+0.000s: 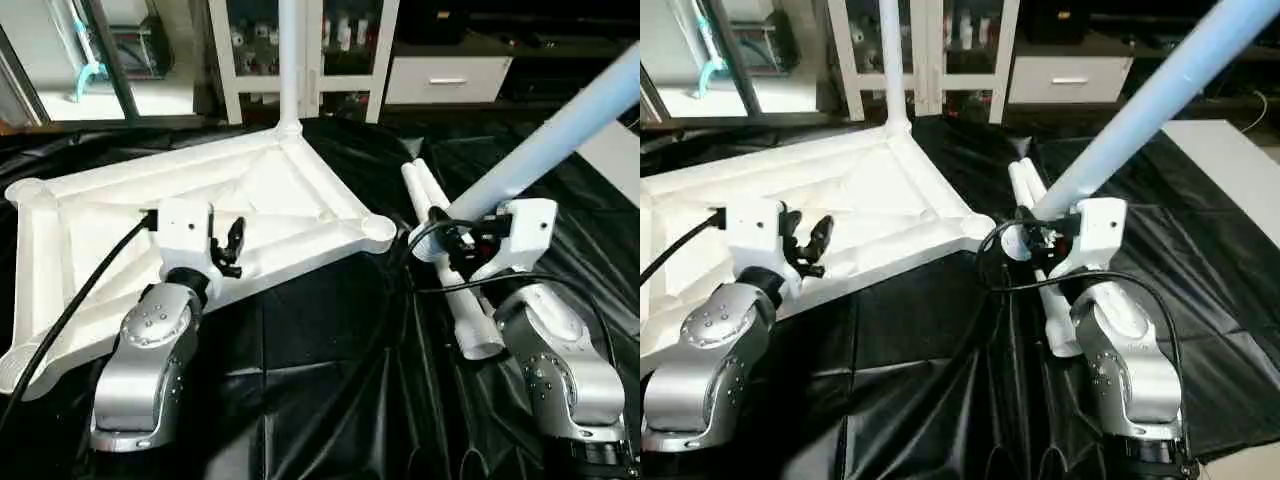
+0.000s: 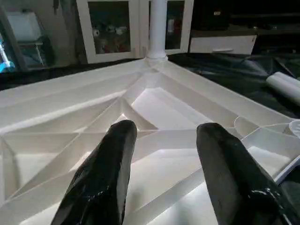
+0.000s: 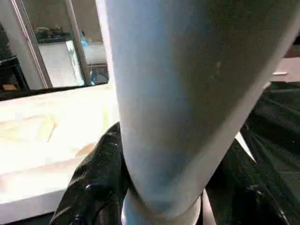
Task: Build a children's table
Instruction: Insert table leg to table base
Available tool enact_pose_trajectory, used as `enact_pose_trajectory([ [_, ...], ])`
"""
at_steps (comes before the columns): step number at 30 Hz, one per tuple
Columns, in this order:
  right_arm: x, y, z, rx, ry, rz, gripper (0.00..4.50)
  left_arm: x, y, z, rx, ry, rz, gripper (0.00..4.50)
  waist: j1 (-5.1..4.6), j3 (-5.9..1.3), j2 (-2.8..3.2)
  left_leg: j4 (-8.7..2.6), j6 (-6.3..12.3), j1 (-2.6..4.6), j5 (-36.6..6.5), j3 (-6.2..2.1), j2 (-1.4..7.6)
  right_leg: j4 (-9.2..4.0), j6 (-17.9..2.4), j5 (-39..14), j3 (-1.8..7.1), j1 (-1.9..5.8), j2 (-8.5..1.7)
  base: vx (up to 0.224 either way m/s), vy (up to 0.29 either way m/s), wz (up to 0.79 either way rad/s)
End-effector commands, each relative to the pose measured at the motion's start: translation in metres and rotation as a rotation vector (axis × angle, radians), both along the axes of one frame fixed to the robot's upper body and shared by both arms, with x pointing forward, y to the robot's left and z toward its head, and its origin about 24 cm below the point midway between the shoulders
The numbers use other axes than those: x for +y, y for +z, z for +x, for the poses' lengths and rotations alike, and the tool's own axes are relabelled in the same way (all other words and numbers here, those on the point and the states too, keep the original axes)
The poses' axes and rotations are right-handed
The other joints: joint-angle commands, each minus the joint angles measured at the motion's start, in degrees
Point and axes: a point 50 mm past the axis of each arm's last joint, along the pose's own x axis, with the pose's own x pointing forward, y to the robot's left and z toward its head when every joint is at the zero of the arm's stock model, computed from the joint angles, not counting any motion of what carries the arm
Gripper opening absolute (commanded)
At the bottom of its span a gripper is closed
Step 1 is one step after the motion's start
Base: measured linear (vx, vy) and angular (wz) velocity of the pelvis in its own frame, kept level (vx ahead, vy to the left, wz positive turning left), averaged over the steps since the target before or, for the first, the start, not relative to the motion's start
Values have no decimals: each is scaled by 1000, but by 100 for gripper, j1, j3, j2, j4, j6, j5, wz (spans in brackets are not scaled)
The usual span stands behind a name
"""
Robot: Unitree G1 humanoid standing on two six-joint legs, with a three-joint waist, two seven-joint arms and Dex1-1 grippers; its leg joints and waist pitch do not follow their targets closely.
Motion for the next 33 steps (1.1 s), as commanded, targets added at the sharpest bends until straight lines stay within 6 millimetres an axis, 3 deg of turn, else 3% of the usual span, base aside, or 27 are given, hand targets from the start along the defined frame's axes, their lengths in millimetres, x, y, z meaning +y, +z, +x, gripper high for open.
enact_pose_trajectory([
  [1, 0, 8, 1, -26, 1, -3, 184, 0, 5, 0, -24, 10, 13, 239, -16, -297, -10, -427, -155, 123, -1256, -5, 51, -467, -760, -689, 120, 159, -224, 0, 0, 0],
  [5, 2, 10, -1, -18, 0, -3, 184, 0, 7, -3, -36, 15, 6, 239, -16, -307, -11, -426, -202, 108, -1164, -16, 44, -462, -643, -598, 123, 149, -212, 0, 0, 0],
  [12, 0, 11, 0, -14, -5, -7, 184, -1, 8, -3, -41, 15, 6, 239, -9, -328, -9, -400, -162, 99, -916, -8, 35, -422, -707, -125, 119, 169, -205, 0, 0, 0],
  [19, 1, 12, 0, -12, -3, -7, 184, -3, 8, -3, -41, 14, 3, 239, -10, -325, -9, -398, -151, 103, -941, -4, 35, -427, -726, -172, 122, 170, -208, 0, 0, 0],
  [20, 0, 12, 0, -12, -3, -7, 184, -2, 7, -3, -41, 14, 3, 239, -8, -337, -10, -372, -103, 69, -598, -3, 26, -403, -767, 197, 123, 153, -197, 0, 0, 0],
  [21, 0, 12, 0, -12, -3, -7, 184, -2, 7, -3, -41, 14, 3, 239, -2, -373, -13, -308, 36, 30, 63, 10, -5, -341, -894, 1003, 104, 138, -160, 0, 0, 0],
  [22, 0, 12, 0, -11, -4, -7, 184, -2, 7, -3, -41, 14, 4, 239, 10, -464, 203, -166, 254, 13, 981, 1, -55, -285, -997, 2188, 31, 56, -85, 0, 0, 0],
  [23, 0, 12, 0, -11, -4, -7, 184, -2, 8, -3, -41, 15, 4, 239, 26, -491, 186, -122, 405, -61, 1500, -6, -82, -202, -1125, 2845, -4, 30, -73, 0, 0, 0],
  [24, 0, 12, 1, -11, -4, -7, 184, -2, 8, -3, -41, 15, 3, 239, 44, -621, 134, 34, 824, -154, 2517, 24, -181, -104, -1340, 4097, -82, -15, 9, -63, 23, -2],
  [25, 0, 12, 1, -12, -5, -7, 184, -2, 8, -2, -41, 14, 3, 239, 33, -632, 97, 74, 1223, -305, 2559, 63, -300, -164, -1531, 4604, -145, -133, -17, -63, 23, -2],
  [26, 0, 12, 1, -12, -5, -7, 184, -2, 8, -2, -41, 14, 3, 239, 57, -674, 137, 104, 1368, -317, 2344, 44, -297, -173, -1624, 4534, -164, -174, -51, -101, 14, 1],
  [27, 0, 13, 1, -12, -5, -7, 184, -2, 8, -2, -41, 13, 4, 239, 50, -675, 147, 141, 1642, -404, 1838, 39, -296, -304, -1756, 4005, -189, -288, -93, -150, 13, 2],
  [28, 1, 12, 1, -12, -5, -6, 184, -2, 8, -2, -40, 13, 4, 239, 55, -685, 184, 132, 1726, -434, 1639, 17, -264, -341, -1803, 3551, -222, -336, -96, -150, 13, 2],
  [29, 1, 12, 1, -12, -5, -6, 184, -2, 8, -2, -40, 13, 4, 239, 50, -699, 235, 155, 1863, -485, 1369, 5, -223, -458, -1784, 2643, -278, -437, -70, -210, 16, 1],
  [30, 1, 12, 1, -12, -5, -5, 184, -2, 8, -2, -40, 13, 5, 239, 41, -660, 309, 98, 1923, -533, 1043, 6, -152, -612, -1669, 1450, -390, -573, -13, -227, 15, -2],
  [31, 1, 12, 1, -13, -5, -5, 184, -2, 8, -2, -40, 13, 5, 239, 6, -640, 301, 77, 1924, -584, 839, 13, -135, -678, -1536, 888, -452, -624, 4, -227, 15, -2],
  [32, 1, 12, 1, -13, -5, -5, 184, -2, 8, -3, -40, 13, 6, 239, -22, -564, 356, -97, 1731, -626, -127, 29, -27, -720, -1189, -581, -611, -743, 66, -254, 51, -6],
  [33, 1, 12, 1, -13, -5, -5, 184, -2, 8, -2, -41, 13, 6, 239, -54, -507, 451, -545, 1594, -785, -1087, -13, 274, -229, -747, -1264, -781, -670, 229, -147, 43, -3],
])
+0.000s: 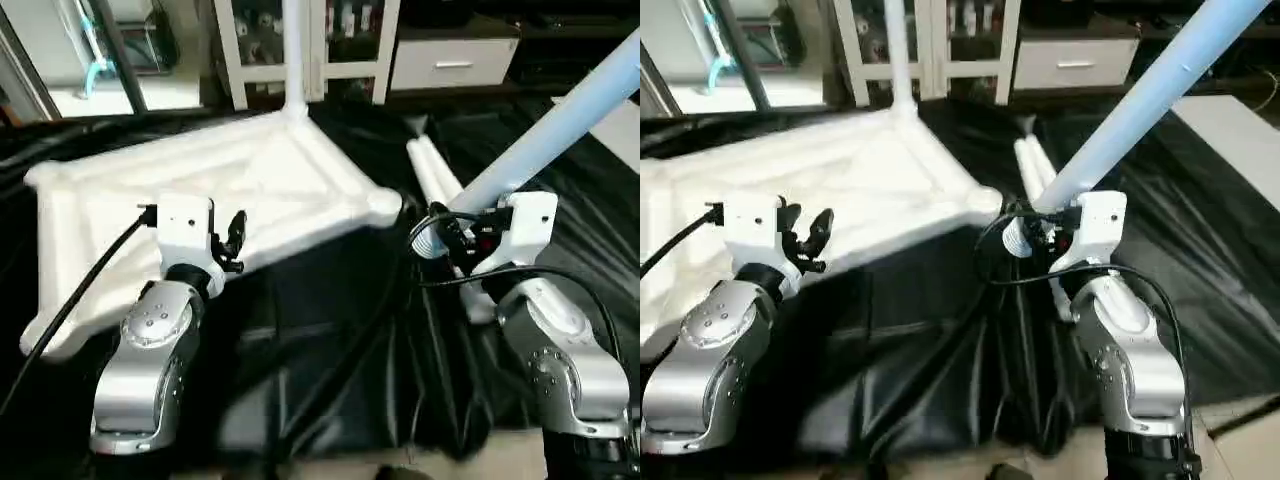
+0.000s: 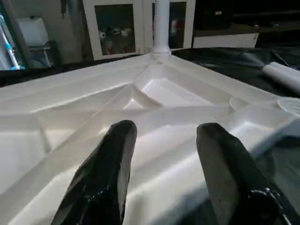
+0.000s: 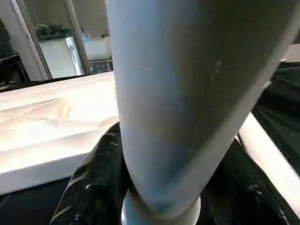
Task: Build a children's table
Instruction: Insert table leg to table base
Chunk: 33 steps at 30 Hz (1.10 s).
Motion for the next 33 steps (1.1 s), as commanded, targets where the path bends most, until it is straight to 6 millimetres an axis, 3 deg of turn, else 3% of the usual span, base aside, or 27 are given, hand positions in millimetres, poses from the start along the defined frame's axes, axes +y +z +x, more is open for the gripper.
enact_pose_trajectory([
  [1, 0, 7, -1, -29, 1, 0, 184, 0, 2, -1, -13, 5, 7, 239, 175, -280, 123, -1306, 882, 6, -2392, 11, 661, 1351, -181, -2026, -421, 386, 323, -292, 14, -6],
  [2, 0, 7, -1, -29, 0, 0, 184, 0, 2, -1, -13, 5, 7, 239, 361, -218, 116, -1450, 457, -118, -2888, 288, 610, 1559, -175, -2220, -452, 412, 357, -320, -51, 17],
  [3, 0, 7, -1, -29, 0, 1, 184, 0, 2, -1, -13, 6, 7, 239, 564, -228, -1, -1422, -171, -194, -3687, 455, 676, 1678, 84, -2698, -43, 556, 203, -457, -155, 29],
  [4, 0, 7, -1, -29, 0, 0, 184, 0, 2, -1, -13, 6, 7, 239, 607, -311, -85, -1051, -409, -123, -3262, 542, 580, 1576, 168, -2844, 273, 534, 85, -312, -125, 32],
  [5, 0, 7, -1, -28, 0, 0, 184, 0, 2, -1, -13, 6, 8, 239, 347, -177, -531, 1910, -794, 643, -2125, 278, -288, -651, 64, -6051, 697, -992, -962, -249, -91, 24],
  [6, 0, 7, -1, -28, 0, 0, 184, 0, 2, -1, -13, 6, 8, 239, 295, -40, -526, 1836, -413, -145, -1823, -183, -676, -345, 302, -5702, 882, -134, -572, -212, 31, 13],
  [7, 0, 7, -1, -27, -1, 0, 184, 1, 2, -1, -14, 7, 8, 239, 408, -6, -493, 1794, -452, 4, -1956, -243, -715, -321, 192, -5456, 791, -114, -607, -212, 31, 13],
  [8, 0, 7, -1, -27, -1, 0, 184, 1, 2, -1, -14, 7, 8, 239, 290, -90, -374, 1728, -389, 534, -2923, -432, -673, -158, -273, -5344, 851, -122, -611, -231, 61, 16],
  [9, 0, 7, -1, -27, -2, -1, 184, 1, 2, -1, -13, 10, 11, 239, 196, -213, -169, 1156, -224, 1138, -3502, -526, -488, -111, -486, -4560, 577, 40, -313, -328, 84, 25],
  [10, 0, 7, -1, -27, -2, -1, 184, 1, 2, -1, -12, 11, 13, 239, 100, -251, 19, 738, -331, 1384, -3532, -722, -224, 66, -394, -3692, 208, -39, 23, -328, 84, 25],
  [11, -1, 7, -1, -26, -2, -1, 184, 1, 1, -1, -12, 12, 14, 239, 47, -127, 181, -456, 2, 832, -4039, -1073, 572, 1368, 10, -1937, 0, 96, 104, -362, 106, 17],
  [12, -1, 7, -1, -26, -3, -1, 184, 1, 1, -1, -12, 13, 14, 239, 61, -31, 277, -654, -133, 809, -5128, -723, 273, 1419, -153, -1494, -322, 259, 151, -329, 124, 12],
  [13, -1, 6, -1, -25, -3, -1, 184, 1, 1, -1, -12, 15, 15, 239, -6, 56, 202, -821, -205, 750, -6032, -648, 252, 1507, -158, -1462, -353, 485, 143, -329, 124, 12],
  [14, -1, 6, -1, -24, -2, -1, 184, 1, 1, -1, -13, 17, 16, 239, 119, 73, 243, -928, -541, 700, -6664, -454, 67, 1444, -98, -1494, -414, 830, 127, -277, 89, 7],
  [15, -1, 6, -1, -23, -2, -1, 184, 1, 0, -2, -13, 18, 17, 239, 182, -2, 156, -929, -822, 609, -6070, -201, -79, 1324, -57, -2172, -227, 1233, 97, -207, 32, 1],
  [16, -1, 5, -1, -22, -2, -2, 184, 1, 0, -2, -12, 18, 17, 239, 156, -152, 10, -743, -1045, 719, -5169, -127, -138, 1115, -51, -2939, 0, 1297, -71, -207, 32, 1],
  [17, -1, 5, -1, -21, -2, -2, 184, 1, 0, -2, -12, 18, 17, 239, -112, -213, -458, 850, -1208, 1319, -2767, -346, -317, 82, 123, -5983, 496, 686, -1063, -142, -21, -8],
  [18, -1, 4, -2, -18, 0, -3, 184, 1, -1, -3, -13, 16, 13, 239, -8, -64, -371, 937, -259, 743, -739, -524, -620, -524, 47, -6775, 878, 1056, -964, -70, 6, -16],
  [19, 0, 1, -3, -10, 7, -10, 184, 0, -2, -3, -14, 8, 5, 239, 56, 19, -315, 949, -220, 562, -521, -594, -644, -488, -56, -6364, 873, 1288, -995, -70, 6, -16],
  [20, 0, 0, -3, -7, 10, -13, 184, -1, -2, -3, -14, 5, 2, 239, 107, 26, -258, 813, -281, 626, -454, -684, -542, -419, -245, -5769, 849, 1280, -966, -114, 60, -2],
  [21, 0, -5, -4, 5, 25, -22, 184, -2, -5, -4, -5, -2, -2, 239, -20, -51, -96, 18, -558, 1060, -1328, -726, -167, -40, -802, -3477, 376, 1132, -452, -180, 82, 24],
  [22, 4, -16, -9, 33, 82, -29, 184, -3, -16, -6, 29, -12, -4, 239, -102, 59, -123, -219, -545, 1157, -2199, -770, -34, 52, -829, -3187, 302, 951, -242, -180, 82, 24],
  [23, 6, -21, -11, 46, 113, -31, 184, -3, -21, -8, 45, -16, -4, 239, -261, -17, 22, -411, -650, 1288, -2866, -882, 162, 155, -928, -1941, 326, 1013, -276, -164, 102, 20],
  [24, 10, -34, -17, 73, 182, -43, 184, -3, -36, -11, 95, -17, -8, 239, -338, -72, 66, -476, -548, 1206, -2851, -831, 92, 90, -1003, -1188, 312, 1184, -350, -77, 92, 3],
  [27, 13, -69, -32, 152, 283, -108, 184, 2, -76, -24, 216, -10, 47, 239, -379, -128, 75, -462, -248, 1100, -1757, -680, 0, -79, -1091, -255, 332, 1296, -451, -28, 79, -1],
  [30, 8, -89, -38, 214, 275, -127, 184, 6, -96, -34, 263, -3, 87, 239, -328, -199, 42, -412, -89, 1097, -1003, -602, -24, -74, -1171, 423, 358, 1285, -481, 1, 21, -1],
  [33, 3, -98, -39, 235, 253, -153, 184, 13, -106, -40, 286, 57, 18, 239, -303, -171, 36, -410, 135, 1064, -672, -564, -12, -79, -1261, 688, 342, 1251, -489, 0, 0, 0],
])
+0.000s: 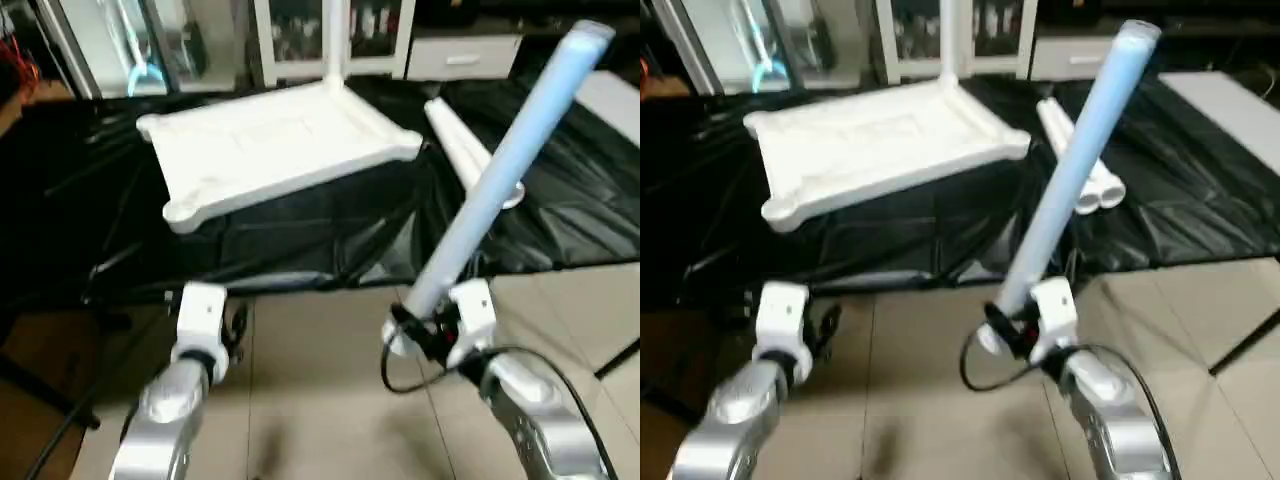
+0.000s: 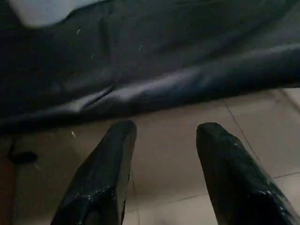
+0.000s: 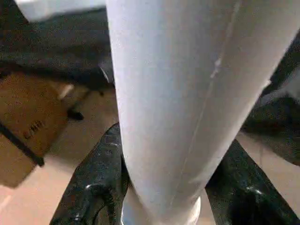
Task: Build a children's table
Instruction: Insert table leg to table base
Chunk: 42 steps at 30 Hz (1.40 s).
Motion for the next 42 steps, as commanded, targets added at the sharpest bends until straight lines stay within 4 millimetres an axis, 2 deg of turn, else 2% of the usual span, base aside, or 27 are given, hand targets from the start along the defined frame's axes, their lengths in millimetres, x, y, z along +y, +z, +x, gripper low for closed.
enact_pose_trajectory([
  [1, -3, 4, 3, -56, 6, -33, 184, 7, -1, -1, -24, 48, -25, 239, -2, -282, -33, -596, 321, 49, 163, -224, 549, -296, -1361, 1504, 278, 205, -563, 0, 0, 0],
  [2, -4, -4, 1, -52, 33, -97, 184, 13, -9, -5, -18, 82, -31, 239, 6, -275, -29, -610, 380, 49, -64, -210, 561, -314, -1395, 1292, 286, 205, -589, 0, 0, 0],
  [3, -5, -8, 0, -50, 46, -122, 184, 15, -11, -6, -16, 95, -31, 239, -7, -258, -57, -634, 399, 52, -291, -178, 560, -345, -1412, 1039, 291, 197, -576, 0, 0, 0],
  [4, -7, -21, -4, -55, 107, -260, 184, 21, -21, -11, -17, 129, -42, 239, 6, -268, -52, -627, 418, 51, -320, -176, 562, -346, -1429, 979, 294, 200, -589, 0, 0, 0],
  [5, -7, -21, -4, -55, 107, -260, 184, 21, -21, -11, -17, 129, -42, 239, 14, -274, -65, -619, 397, 57, -318, -163, 561, -362, -1438, 897, 281, 181, -584, 0, 0, 0],
  [6, -9, -46, -15, -71, 259, -504, 184, 29, -38, -22, -32, 171, -54, 239, 7, -268, -68, -617, 427, 51, -341, -136, 542, -375, -1469, 764, 277, 169, -580, 0, 0, 0],
  [7, -9, -47, -16, -71, 265, -512, 184, 29, -39, -22, -33, 173, -55, 239, 0, -266, -67, -611, 388, 55, -368, -106, 523, -402, -1465, 645, 259, 150, -554, 0, 0, 0],
  [8, -13, -64, -22, -43, 270, -553, 184, 36, -58, -31, 2, 206, -59, 239, -7, -263, -121, -614, 396, 41, -463, -79, 506, -407, -1486, 514, 281, 158, -570, 0, 0, 0],
  [9, -15, -69, -23, -16, 232, -529, 184, 37, -64, -33, 19, 214, -63, 239, -17, -266, -110, -615, 426, 62, -511, -50, 490, -421, -1506, 472, 286, 136, -553, 0, 0, 0],
  [10, -16, -74, -24, 9, 201, -512, 184, 38, -69, -34, 36, 223, -71, 239, -17, -309, -114, -607, 609, 56, -325, -78, 558, -351, -1582, 886, 310, 156, -578, 0, 0, 0],
  [11, -17, -78, -24, 28, 178, -500, 184, 39, -72, -35, 49, 231, -79, 239, -24, -314, -157, -592, 714, 39, -200, -75, 560, -333, -1612, 1085, 310, 141, -580, 0, 0, 0],
  [12, -19, -89, -27, 84, 115, -473, 184, 41, -84, -38, 98, 245, -84, 239, -24, -284, -145, -618, 854, 43, -222, -66, 577, -322, -1691, 1113, 297, 97, -583, 0, 0, 0],
  [13, -19, -92, -27, 101, 96, -466, 184, 42, -88, -39, 116, 247, -78, 239, -32, -278, -132, -637, 865, 58, -370, -55, 590, -325, -1727, 993, 295, 91, -575, 0, 0, 0],
  [16, -16, -100, -28, 132, 76, -447, 184, 44, -102, -44, 198, 236, -80, 239, -24, -250, -124, -704, 764, 84, -850, -35, 649, -343, -1773, 676, 300, 77, -588, 0, 0, 0],
  [18, -9, -105, -28, 141, 113, -454, 184, 46, -113, -49, 265, 235, -69, 239, -37, -253, -122, -720, 625, 97, -1113, -4, 635, -349, -1753, 548, 303, 65, -589, 0, 0, 0],
  [19, -4, -109, -29, 152, 143, -458, 184, 48, -119, -52, 308, 232, -55, 239, -42, -256, -101, -718, 598, 103, -1152, 3, 622, -348, -1766, 533, 305, 50, -592, 0, 0, 0],
  [21, 4, -114, -32, 171, 200, -476, 184, 50, -127, -58, 360, 226, -34, 239, -64, -256, -133, -740, 522, 80, -1278, 10, 638, -359, -1756, 433, 312, 69, -625, 0, 0, 0],
  [25, 10, -128, -45, 226, 340, -577, 184, 59, -132, -63, 365, 301, -63, 239, -64, -253, -130, -751, 481, 100, -1376, 33, 640, -368, -1807, 396, 307, 30, -624, 0, 0, 0],
  [26, 10, -128, -45, 226, 340, -577, 184, 59, -132, -63, 365, 301, -63, 239, -48, -245, -126, -770, 465, 107, -1488, 43, 660, -379, -1812, 330, 312, 28, -636, 0, 0, 0],
  [28, 4, -138, -56, 319, 403, -685, 184, 64, -135, -65, 390, 314, -52, 239, -36, -246, -198, -776, 488, 113, -1528, 70, 668, -382, -1795, 226, 313, 16, -632, 0, 0, 0],
  [29, -8, -149, -70, 429, 496, -826, 184, 63, -137, -66, 410, 292, -46, 239, -43, -235, -150, -789, 463, 117, -1548, 60, 649, -379, -1798, 95, 306, -7, -616, 0, 0, 0],
  [31, -16, -154, -80, 507, 541, -895, 184, 59, -139, -66, 434, 271, -37, 239, -40, -219, -144, -820, 317, 117, -1722, 58, 664, -407, -1758, -109, 308, -3, -620, 0, 0, 0],
  [33, -18, -155, -83, 533, 532, -895, 184, 58, -140, -66, 451, 262, -30, 239, -44, -232, -171, -828, 239, 92, -1662, 60, 687, -394, -1722, 61, 332, 24, -664, 0, 0, 0],
  [37, -27, -158, -89, 635, 408, -862, 184, 47, -149, -75, 568, 195, 31, 239, -58, -227, -136, -833, 224, 103, -1702, 68, 698, -407, -1719, 142, 349, 11, -677, 0, 0, 0],
  [39, -30, -160, -93, 693, 341, -827, 184, 43, -151, -76, 586, 191, 27, 239, -47, -239, -120, -815, 277, 99, -1578, 74, 692, -413, -1770, 230, 354, 23, -701, 0, 0, 0],
  [41, -29, -161, -95, 723, 281, -778, 184, 41, -153, -77, 610, 193, 29, 239, -37, -248, -142, -809, 352, 101, -1490, 82, 704, -410, -1812, 322, 361, 29, -711, 0, 0, 0],
  [42, -29, -161, -97, 755, 208, -723, 184, 40, -155, -79, 637, 193, 33, 239, -25, -247, -119, -806, 389, 103, -1443, 86, 707, -406, -1839, 375, 351, 19, -706, 0, 0, 0],
])
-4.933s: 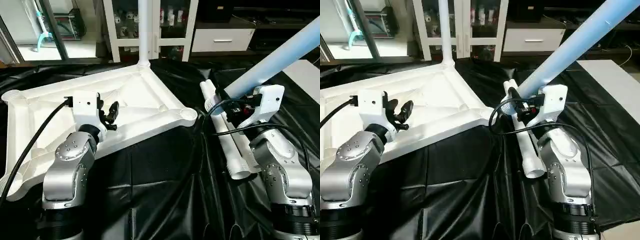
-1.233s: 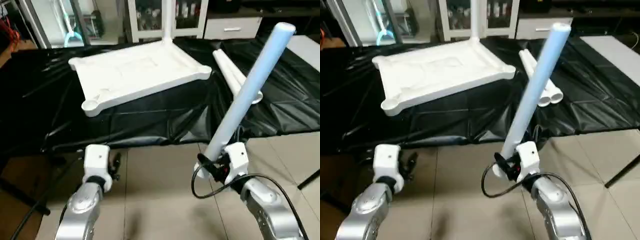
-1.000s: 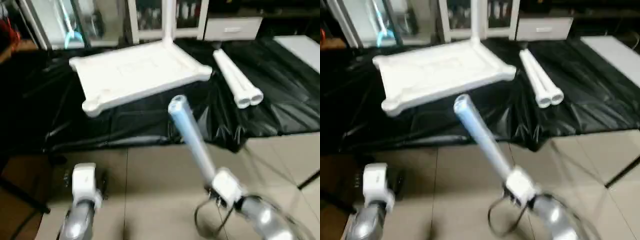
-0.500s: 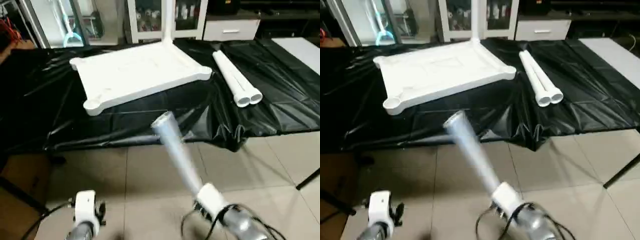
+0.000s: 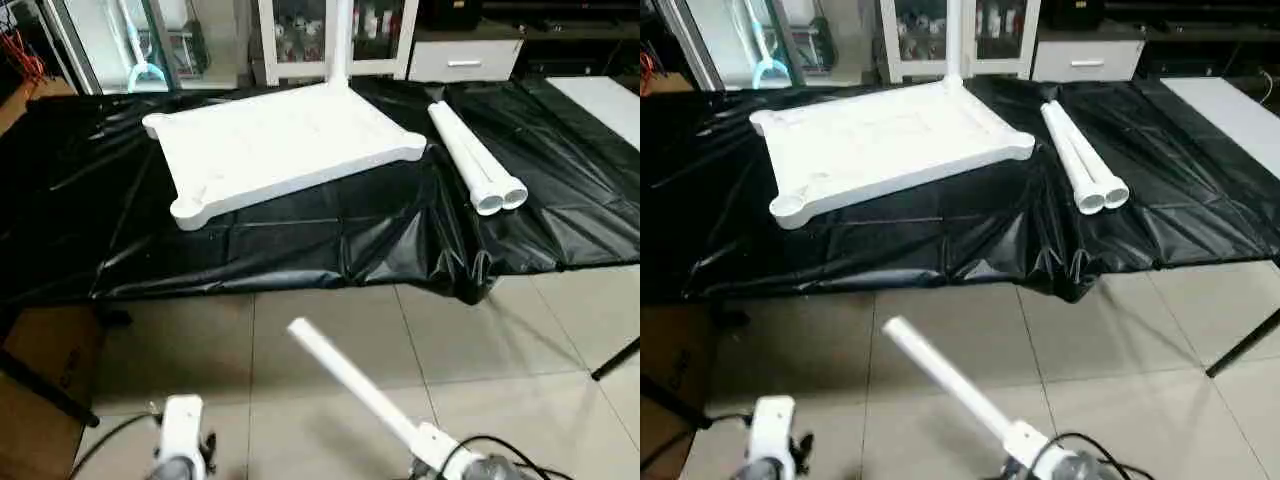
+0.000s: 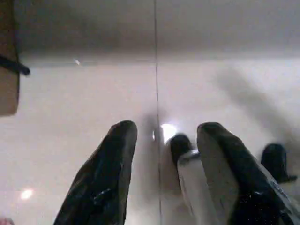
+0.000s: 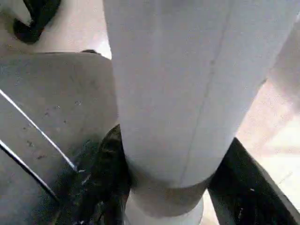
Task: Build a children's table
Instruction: Insert table leg to table base
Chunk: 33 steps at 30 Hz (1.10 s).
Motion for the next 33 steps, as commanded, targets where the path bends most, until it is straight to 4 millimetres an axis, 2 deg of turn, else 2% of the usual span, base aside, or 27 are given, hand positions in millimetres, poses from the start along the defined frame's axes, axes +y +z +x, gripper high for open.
enact_pose_trajectory([
  [1, 2, -2, -5, 11, -175, 46, 184, -1, -2, 0, 48, -8, 20, 239, -23, -221, -18, -672, 319, 75, -1500, -282, 666, -387, -1768, 356, 328, 101, -539, 0, 0, 0],
  [2, 3, -3, -7, 8, -357, 107, 184, -6, -5, -4, 95, -3, 5, 239, -24, -212, 35, -686, 304, 99, -1557, -284, 681, -399, -1771, 326, 332, 93, -544, 0, 0, 0],
  [3, 3, -4, -8, 11, -456, 140, 184, -10, -6, -6, 121, 28, -17, 239, -32, -205, 26, -703, 254, 101, -1659, -296, 693, -394, -1777, 248, 327, 94, -532, 0, 0, 0],
  [5, 2, -4, -10, 7, -477, 149, 184, -14, -7, -6, 132, 53, -28, 239, -43, -208, -20, -704, 227, 82, -1699, -291, 687, -411, -1766, 145, 314, 100, -535, 0, 0, 0],
  [6, 0, -5, -11, 3, -466, 140, 184, -16, -8, -6, 137, 67, -33, 239, -33, -206, 14, -701, 203, 96, -1715, -288, 679, -424, -1763, 68, 309, 82, -539, 0, 0, 0],
  [7, -1, -5, -13, 3, -453, 127, 184, -18, -8, -5, 136, 73, -42, 239, -47, -203, -30, -699, 211, 81, -1708, -283, 680, -432, -1761, 34, 312, 81, -538, 0, 0, 0],
  [8, -2, -6, -16, 8, -436, 111, 184, -21, -7, -4, 128, 69, -52, 239, -35, -196, -2, -698, 196, 87, -1718, -280, 671, -447, -1754, -77, 313, 68, -547, 0, 0, 0],
  [11, -1, -8, -23, 47, -447, 115, 184, -31, -7, 0, 112, 45, -82, 239, -36, -188, 3, -709, 142, 94, -1829, -284, 672, -476, -1686, -264, 320, 56, -544, 0, 0, 0],
  [14, 1, -9, -28, 79, -502, 139, 184, -37, -7, 1, 119, 30, -87, 239, -29, -197, -10, -722, 167, 89, -1730, -291, 684, -466, -1675, -98, 319, 74, -548, 0, 0, 0],
  [17, 5, -11, -31, 93, -410, 120, 184, -47, -7, 2, 122, -18, -67, 239, -32, -218, -31, -698, 341, 62, -1359, -283, 683, -437, -1690, 281, 300, 96, -551, 0, 0, 0],
  [18, 6, -11, -31, 96, -363, 106, 184, -49, -7, 3, 122, -21, -64, 239, -30, -217, -20, -690, 393, 58, -1271, -273, 682, -433, -1702, 360, 292, 88, -549, 0, 0, 0],
  [21, 8, -11, -31, 98, -278, 81, 184, -52, -7, 5, 116, -25, -62, 239, -16, -219, -22, -690, 452, 70, -1243, -269, 686, -442, -1715, 364, 287, 90, -556, 0, 0, 0],
  [23, 6, -11, -28, 83, -143, 19, 184, -57, -6, 7, 109, -44, -55, 239, -20, -212, -31, -698, 432, 71, -1309, -270, 684, -453, -1704, 289, 283, 87, -548, 0, 0, 0],
  [25, 6, -10, -24, 55, 11, -37, 184, -62, -4, 11, 91, -54, -55, 239, -20, -199, -47, -704, 336, 81, -1444, -264, 683, -480, -1697, 95, 289, 69, -545, 0, 0, 0],
  [29, 11, -7, -13, -15, -55, -3, 184, -68, -4, 13, 102, -40, -73, 239, -30, -189, -40, -737, 206, 83, -1704, -288, 691, -498, -1649, -145, 309, 70, -550, 0, 0, 0],
  [30, 12, -7, -12, -23, -56, -2, 184, -70, -4, 13, 111, -40, -76, 239, -36, -189, -54, -742, 182, 84, -1755, -289, 690, -502, -1640, -151, 309, 66, -545, 0, 0, 0],
  [33, 16, -6, -10, -41, 20, -19, 184, -74, -5, 11, 131, -36, -85, 239, -45, -195, -31, -737, 194, 77, -1663, -286, 686, -489, -1665, 28, 309, 69, -546, 0, 0, 0],
])
